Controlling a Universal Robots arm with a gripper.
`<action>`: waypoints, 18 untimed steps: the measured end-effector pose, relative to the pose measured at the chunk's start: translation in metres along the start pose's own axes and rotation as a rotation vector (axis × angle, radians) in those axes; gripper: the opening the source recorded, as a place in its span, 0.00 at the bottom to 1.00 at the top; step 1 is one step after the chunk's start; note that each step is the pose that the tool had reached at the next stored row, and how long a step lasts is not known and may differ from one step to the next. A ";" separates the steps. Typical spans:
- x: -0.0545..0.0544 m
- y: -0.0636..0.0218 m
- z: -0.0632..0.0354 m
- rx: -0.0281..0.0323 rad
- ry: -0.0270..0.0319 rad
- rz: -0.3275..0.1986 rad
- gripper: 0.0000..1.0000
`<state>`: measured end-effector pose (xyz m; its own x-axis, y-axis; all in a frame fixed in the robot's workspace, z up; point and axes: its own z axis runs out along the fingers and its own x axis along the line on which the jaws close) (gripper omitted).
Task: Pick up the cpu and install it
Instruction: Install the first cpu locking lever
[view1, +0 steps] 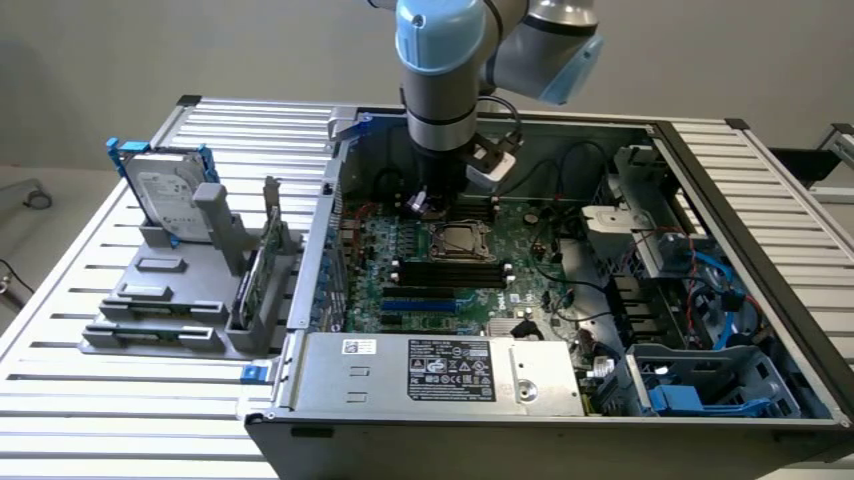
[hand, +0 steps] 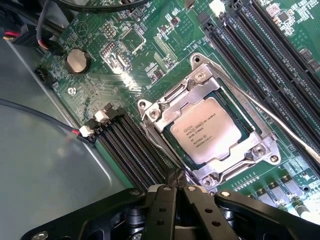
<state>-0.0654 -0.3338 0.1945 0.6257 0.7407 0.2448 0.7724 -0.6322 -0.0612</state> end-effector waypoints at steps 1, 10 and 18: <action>0.000 0.0003 0.0001 0.0001 -0.0005 0.000 0.11; 0.002 0.0016 0.0003 0.0017 -0.0066 0.004 0.11; 0.002 0.0010 -0.0001 0.0064 -0.0109 0.005 0.11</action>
<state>-0.0631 -0.3327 0.1952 0.6309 0.7398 0.2339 0.7697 -0.6347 -0.0687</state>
